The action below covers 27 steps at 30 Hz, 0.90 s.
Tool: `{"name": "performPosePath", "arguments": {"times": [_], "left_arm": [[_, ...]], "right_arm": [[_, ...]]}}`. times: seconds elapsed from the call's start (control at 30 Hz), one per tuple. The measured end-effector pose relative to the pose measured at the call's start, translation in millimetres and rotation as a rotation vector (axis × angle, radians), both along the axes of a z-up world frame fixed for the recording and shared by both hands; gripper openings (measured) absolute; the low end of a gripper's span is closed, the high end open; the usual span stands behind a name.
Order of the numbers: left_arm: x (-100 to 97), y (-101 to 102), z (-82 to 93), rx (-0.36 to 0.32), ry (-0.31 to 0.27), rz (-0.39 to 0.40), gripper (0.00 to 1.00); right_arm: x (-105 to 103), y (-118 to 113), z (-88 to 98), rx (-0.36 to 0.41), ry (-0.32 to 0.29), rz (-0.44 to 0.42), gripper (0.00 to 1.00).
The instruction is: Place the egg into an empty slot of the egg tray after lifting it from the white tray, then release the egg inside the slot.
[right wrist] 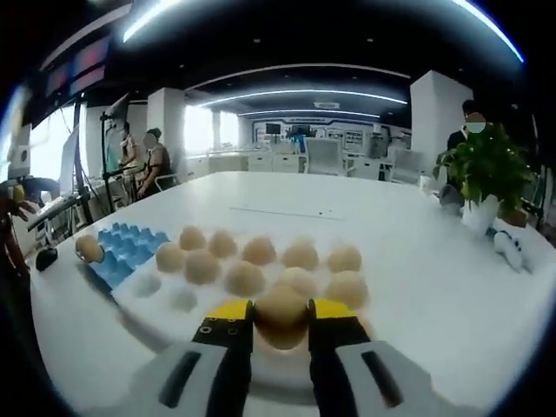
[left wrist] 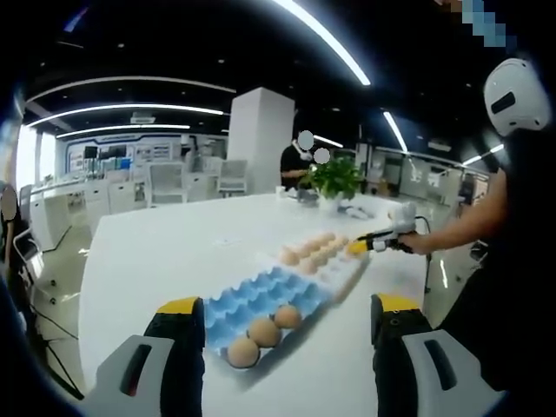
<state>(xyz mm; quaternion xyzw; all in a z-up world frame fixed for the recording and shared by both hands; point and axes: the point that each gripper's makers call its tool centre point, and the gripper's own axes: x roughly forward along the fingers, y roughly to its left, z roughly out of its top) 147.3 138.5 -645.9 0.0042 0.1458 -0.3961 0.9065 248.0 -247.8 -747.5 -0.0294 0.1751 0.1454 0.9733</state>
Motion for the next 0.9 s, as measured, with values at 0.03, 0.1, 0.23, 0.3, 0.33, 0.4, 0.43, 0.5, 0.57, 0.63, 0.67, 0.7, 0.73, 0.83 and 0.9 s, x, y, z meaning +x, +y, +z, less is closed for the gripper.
{"name": "performPosePath", "arguments": {"times": [0.03, 0.1, 0.23, 0.3, 0.33, 0.4, 0.43, 0.5, 0.57, 0.63, 0.67, 0.7, 0.73, 0.83, 0.9], "left_arm": [[0.0, 0.1, -0.2, 0.002, 0.000, 0.000, 0.79], [0.1, 0.0, -0.5, 0.001, 0.000, -0.001, 0.79], [-0.1, -1.3, -0.5, 0.001, 0.000, -0.006, 0.79], [-0.2, -1.4, -0.4, 0.000, -0.001, -0.007, 0.79], [-0.2, -1.1, -0.4, -0.001, -0.002, -0.005, 0.79], [-0.3, -0.7, -0.3, -0.003, -0.002, -0.004, 0.79], [-0.6, -0.7, -0.3, -0.003, -0.002, -0.003, 0.79], [-1.4, -1.2, 0.0, -0.004, -0.003, -0.005, 0.79], [-2.0, -0.9, 0.1, -0.005, -0.003, -0.004, 0.79], [-2.3, -0.1, -0.1, -0.005, -0.003, -0.002, 0.79], [-2.7, 0.6, -0.1, -0.005, -0.003, -0.001, 0.79], [-3.0, 1.1, 0.0, -0.005, -0.004, 0.000, 0.79], [-3.2, 1.3, 0.1, -0.005, -0.004, 0.000, 0.79], [-4.1, 1.8, 0.3, -0.006, -0.005, 0.001, 0.79], [-4.3, 2.0, 0.4, -0.006, -0.005, 0.001, 0.79]], "right_arm": [[-0.5, 1.9, 2.2, 0.008, -0.004, 0.004, 0.24], [-1.2, 4.9, 4.8, 0.003, -0.012, 0.008, 0.24], [-1.1, 9.7, 12.5, 0.028, -0.025, 0.012, 0.24], [-2.0, 16.0, 16.8, 0.034, -0.035, 0.025, 0.24], [-2.0, 18.2, 18.1, 0.037, -0.039, 0.029, 0.24], [-3.3, 27.8, 21.4, 0.047, -0.045, 0.047, 0.24], [-3.9, 31.5, 22.6, 0.048, -0.048, 0.053, 0.24], [-5.0, 41.9, 25.6, 0.065, -0.053, 0.079, 0.24], [-6.6, 52.9, 28.4, 0.073, -0.059, 0.100, 0.24], [-8.9, 64.3, 30.6, 0.074, -0.062, 0.119, 0.24], [-9.2, 67.9, 30.9, 0.080, -0.061, 0.128, 0.24], [-10.0, 72.9, 30.6, 0.091, -0.055, 0.137, 0.24], [-10.9, 76.5, 31.3, 0.094, -0.057, 0.144, 0.24], [-13.0, 88.8, 32.3, 0.108, -0.059, 0.177, 0.24], [-13.8, 93.9, 31.5, 0.111, -0.054, 0.191, 0.24]]}}
